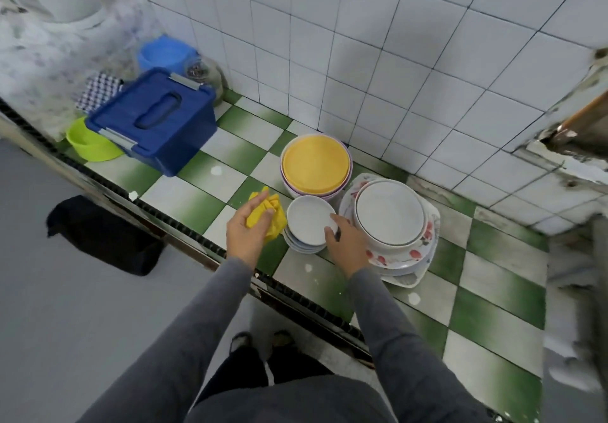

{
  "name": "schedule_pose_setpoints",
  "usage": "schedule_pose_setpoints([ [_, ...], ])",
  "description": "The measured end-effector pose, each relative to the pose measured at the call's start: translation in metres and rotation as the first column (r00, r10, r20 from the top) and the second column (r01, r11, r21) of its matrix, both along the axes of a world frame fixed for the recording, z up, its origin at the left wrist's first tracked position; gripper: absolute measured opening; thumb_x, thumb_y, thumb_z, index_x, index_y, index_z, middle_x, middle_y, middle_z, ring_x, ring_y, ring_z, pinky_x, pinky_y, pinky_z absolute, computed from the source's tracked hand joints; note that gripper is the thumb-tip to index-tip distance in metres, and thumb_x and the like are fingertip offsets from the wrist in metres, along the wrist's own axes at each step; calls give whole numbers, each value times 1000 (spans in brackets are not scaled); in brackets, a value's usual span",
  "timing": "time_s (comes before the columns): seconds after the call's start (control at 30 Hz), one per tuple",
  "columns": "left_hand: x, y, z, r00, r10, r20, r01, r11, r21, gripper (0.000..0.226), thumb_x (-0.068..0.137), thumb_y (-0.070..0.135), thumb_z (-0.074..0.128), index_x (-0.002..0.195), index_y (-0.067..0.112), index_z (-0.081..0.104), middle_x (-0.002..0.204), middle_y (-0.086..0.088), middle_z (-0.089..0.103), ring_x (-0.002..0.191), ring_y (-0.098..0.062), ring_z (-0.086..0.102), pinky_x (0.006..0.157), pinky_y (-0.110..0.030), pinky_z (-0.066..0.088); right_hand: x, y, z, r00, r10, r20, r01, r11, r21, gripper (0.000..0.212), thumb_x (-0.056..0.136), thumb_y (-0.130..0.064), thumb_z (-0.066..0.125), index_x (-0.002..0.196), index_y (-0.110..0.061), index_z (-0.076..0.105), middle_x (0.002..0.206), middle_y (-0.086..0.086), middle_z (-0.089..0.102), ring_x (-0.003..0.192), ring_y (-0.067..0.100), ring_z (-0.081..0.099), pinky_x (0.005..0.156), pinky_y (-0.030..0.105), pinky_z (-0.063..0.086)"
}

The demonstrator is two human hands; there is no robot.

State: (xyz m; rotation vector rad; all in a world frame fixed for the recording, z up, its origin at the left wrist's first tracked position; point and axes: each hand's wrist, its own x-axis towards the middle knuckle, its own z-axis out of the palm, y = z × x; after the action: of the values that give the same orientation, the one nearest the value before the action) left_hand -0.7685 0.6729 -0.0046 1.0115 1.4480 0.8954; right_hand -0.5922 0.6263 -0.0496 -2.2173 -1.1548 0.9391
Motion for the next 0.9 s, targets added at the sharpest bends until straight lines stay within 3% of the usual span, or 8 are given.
schedule_pose_setpoints([
  [0.13,-3,17,0,998,-54,11,55,998,-13,37,98,19,62,133,32,61,128,4,46,116,-23,50,96,-37,50,-4,1,-3,995,-86,-39,87,996,7,44,103,-23,51,147,-20,48,148,10,51,127,25,53,113,42,40],
  [0.37,-14,49,3,980,-185,69,187,982,-20,38,95,10,64,129,25,63,126,1,53,115,-20,53,96,-34,48,-14,2,-1,970,-230,-75,231,973,16,42,103,-16,52,145,-20,53,151,7,49,132,24,51,113,31,34],
  [0.5,-20,67,1,962,-257,90,261,965,-24,37,94,9,64,128,26,64,129,1,54,115,-19,52,93,-31,47,-14,5,0,963,-262,-60,265,964,35,39,100,-10,55,139,-16,59,142,9,57,119,23,58,99,21,37],
  [0.63,-25,78,-2,938,-338,79,340,940,-20,38,95,10,64,130,23,63,127,0,54,114,-20,51,94,-32,46,-16,9,3,955,-295,-27,297,953,59,37,98,-4,54,133,-13,64,131,12,64,103,15,55,88,16,37],
  [0.77,-26,85,-6,926,-369,74,372,928,-25,38,94,10,65,128,25,64,129,1,54,116,-20,51,97,-35,47,-19,10,5,943,-333,-28,334,939,80,37,96,0,54,128,-11,67,127,11,67,102,14,54,83,9,32],
  [0.9,-24,85,-6,912,-401,80,405,914,-32,37,94,11,65,127,27,65,131,2,52,117,-20,50,94,-33,46,-22,11,9,928,-372,-30,374,922,100,36,94,1,55,124,-13,70,125,9,69,107,18,58,94,19,41],
])
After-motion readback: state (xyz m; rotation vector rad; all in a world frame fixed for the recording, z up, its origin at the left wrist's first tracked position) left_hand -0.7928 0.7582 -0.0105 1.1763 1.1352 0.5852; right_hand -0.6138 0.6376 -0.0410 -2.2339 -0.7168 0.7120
